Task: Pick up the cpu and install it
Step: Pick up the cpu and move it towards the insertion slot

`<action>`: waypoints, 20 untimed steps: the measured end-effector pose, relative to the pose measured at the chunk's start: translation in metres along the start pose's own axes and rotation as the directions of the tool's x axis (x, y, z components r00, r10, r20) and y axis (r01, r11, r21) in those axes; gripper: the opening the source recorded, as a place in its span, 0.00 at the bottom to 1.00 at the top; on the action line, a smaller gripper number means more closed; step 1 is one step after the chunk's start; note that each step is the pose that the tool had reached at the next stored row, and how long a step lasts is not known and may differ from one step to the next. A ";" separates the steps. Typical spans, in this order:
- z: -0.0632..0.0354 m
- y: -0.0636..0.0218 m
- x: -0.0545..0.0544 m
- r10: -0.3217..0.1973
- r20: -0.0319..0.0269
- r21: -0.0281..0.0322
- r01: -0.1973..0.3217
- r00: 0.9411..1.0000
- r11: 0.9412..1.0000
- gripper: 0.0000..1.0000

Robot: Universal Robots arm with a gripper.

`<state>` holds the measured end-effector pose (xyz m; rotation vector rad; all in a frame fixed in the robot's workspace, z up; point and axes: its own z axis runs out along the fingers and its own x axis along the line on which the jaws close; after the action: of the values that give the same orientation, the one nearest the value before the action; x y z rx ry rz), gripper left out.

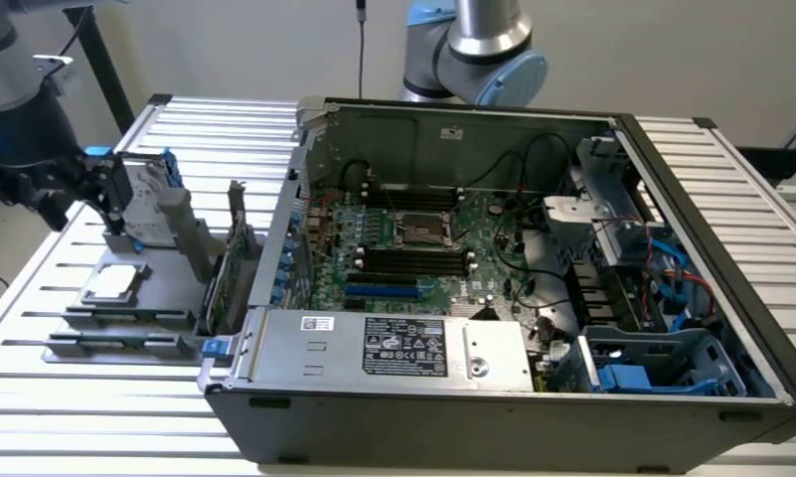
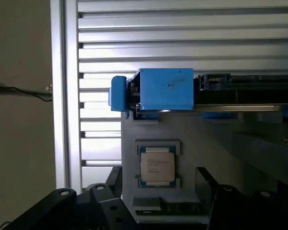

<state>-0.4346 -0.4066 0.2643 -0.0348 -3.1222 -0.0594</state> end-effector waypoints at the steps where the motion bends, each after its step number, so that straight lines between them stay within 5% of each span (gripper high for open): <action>1: 0.0018 -0.0001 0.000 0.000 0.000 0.000 0.000 1.000 1.000 0.71; 14: 0.0254 -0.0010 -0.001 -0.001 -0.001 0.000 0.001 1.000 1.000 0.71; 20: 0.0364 -0.0021 -0.001 -0.011 -0.008 0.000 0.011 1.000 1.000 0.71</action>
<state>-0.4345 -0.4073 0.2279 -0.0173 -3.1149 -0.0590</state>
